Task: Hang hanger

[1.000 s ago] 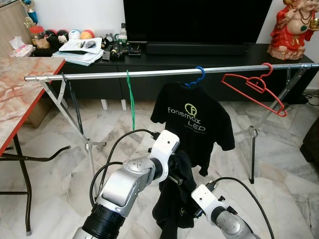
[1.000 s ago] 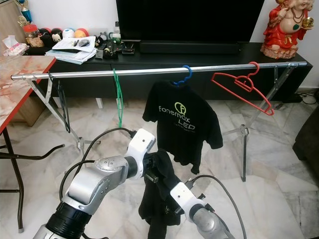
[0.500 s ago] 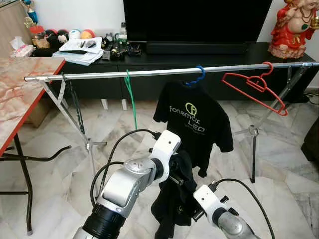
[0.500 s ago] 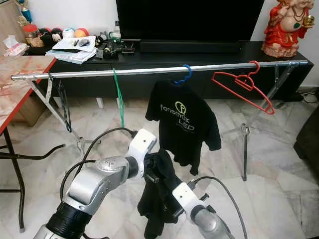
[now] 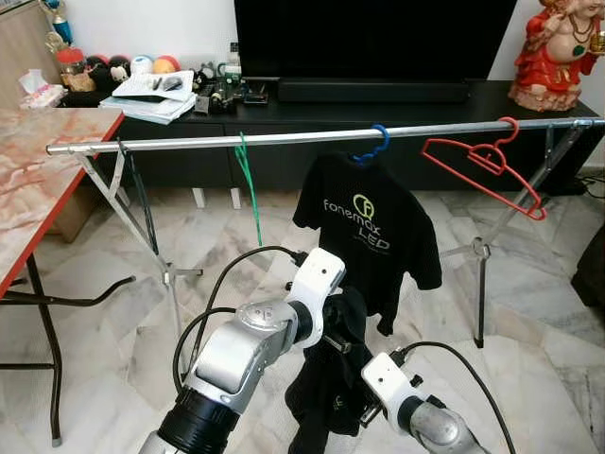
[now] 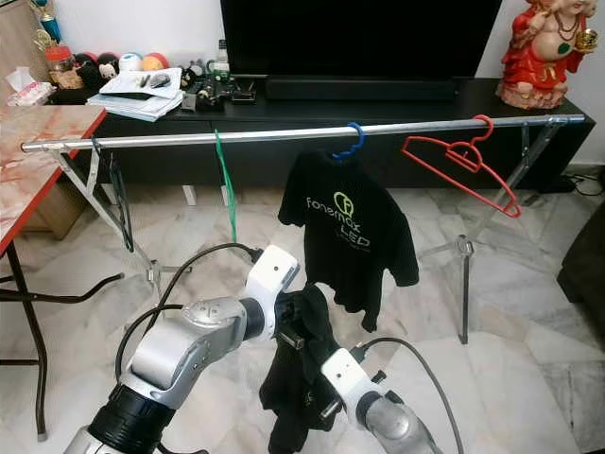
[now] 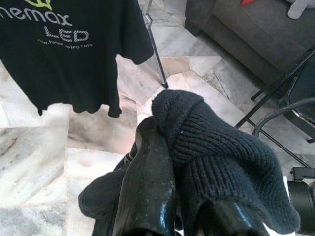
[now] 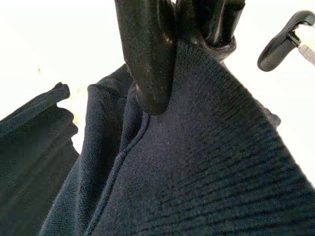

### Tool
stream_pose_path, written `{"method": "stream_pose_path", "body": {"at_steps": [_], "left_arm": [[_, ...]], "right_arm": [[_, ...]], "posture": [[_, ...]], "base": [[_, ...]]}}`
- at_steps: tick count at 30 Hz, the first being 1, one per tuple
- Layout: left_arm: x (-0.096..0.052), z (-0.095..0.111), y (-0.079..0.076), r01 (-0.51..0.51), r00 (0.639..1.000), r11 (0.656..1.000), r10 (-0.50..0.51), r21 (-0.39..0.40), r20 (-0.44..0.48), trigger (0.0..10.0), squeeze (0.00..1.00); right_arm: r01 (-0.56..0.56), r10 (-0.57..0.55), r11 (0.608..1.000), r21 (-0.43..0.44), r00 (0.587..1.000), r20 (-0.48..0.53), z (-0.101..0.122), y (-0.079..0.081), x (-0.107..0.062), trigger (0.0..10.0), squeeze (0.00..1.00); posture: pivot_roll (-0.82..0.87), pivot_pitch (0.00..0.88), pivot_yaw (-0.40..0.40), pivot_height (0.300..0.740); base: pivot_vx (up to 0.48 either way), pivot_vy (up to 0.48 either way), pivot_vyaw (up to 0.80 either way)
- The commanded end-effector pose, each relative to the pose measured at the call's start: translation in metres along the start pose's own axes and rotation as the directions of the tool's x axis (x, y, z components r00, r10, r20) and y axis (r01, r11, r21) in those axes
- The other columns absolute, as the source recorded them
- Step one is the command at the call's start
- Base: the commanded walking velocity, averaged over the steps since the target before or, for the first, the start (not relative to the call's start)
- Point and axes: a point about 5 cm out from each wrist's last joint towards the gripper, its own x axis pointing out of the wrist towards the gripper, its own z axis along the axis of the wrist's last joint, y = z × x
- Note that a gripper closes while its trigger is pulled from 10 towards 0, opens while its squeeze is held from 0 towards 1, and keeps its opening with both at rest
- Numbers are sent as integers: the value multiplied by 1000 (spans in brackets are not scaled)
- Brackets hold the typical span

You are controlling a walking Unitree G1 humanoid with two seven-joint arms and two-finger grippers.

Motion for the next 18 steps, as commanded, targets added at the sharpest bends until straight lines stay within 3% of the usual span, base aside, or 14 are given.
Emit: {"method": "stream_pose_path", "body": {"at_steps": [1, 9, 12, 18], "left_arm": [[-2, 17, -7, 34, 998, 999, -36, 43, 54, 0, 0], [-2, 17, -7, 34, 998, 999, -36, 41, 57, 0, 0], [-2, 17, -6, 31, 998, 999, -34, 40, 55, 0, 0], [-3, 13, -5, 33, 998, 999, -35, 40, 45, 0, 0]], "right_arm": [[7, -7, 1000, 13, 1000, 5, 1, 0, 1, 0, 0], [84, -84, 996, -6, 996, -21, -1, -6, 0, 0, 0], [205, -209, 977, -65, 976, -64, -5, -20, -4, 0, 0], [347, -350, 937, -45, 933, -78, -5, -40, -10, 0, 0]], "posture": [[54, 86, 17, 740], [52, 87, 16, 740], [52, 86, 14, 740], [41, 87, 15, 740]], "base": [[0, 0, 0], [0, 0, 0], [0, 0, 0], [0, 0, 0]]}}
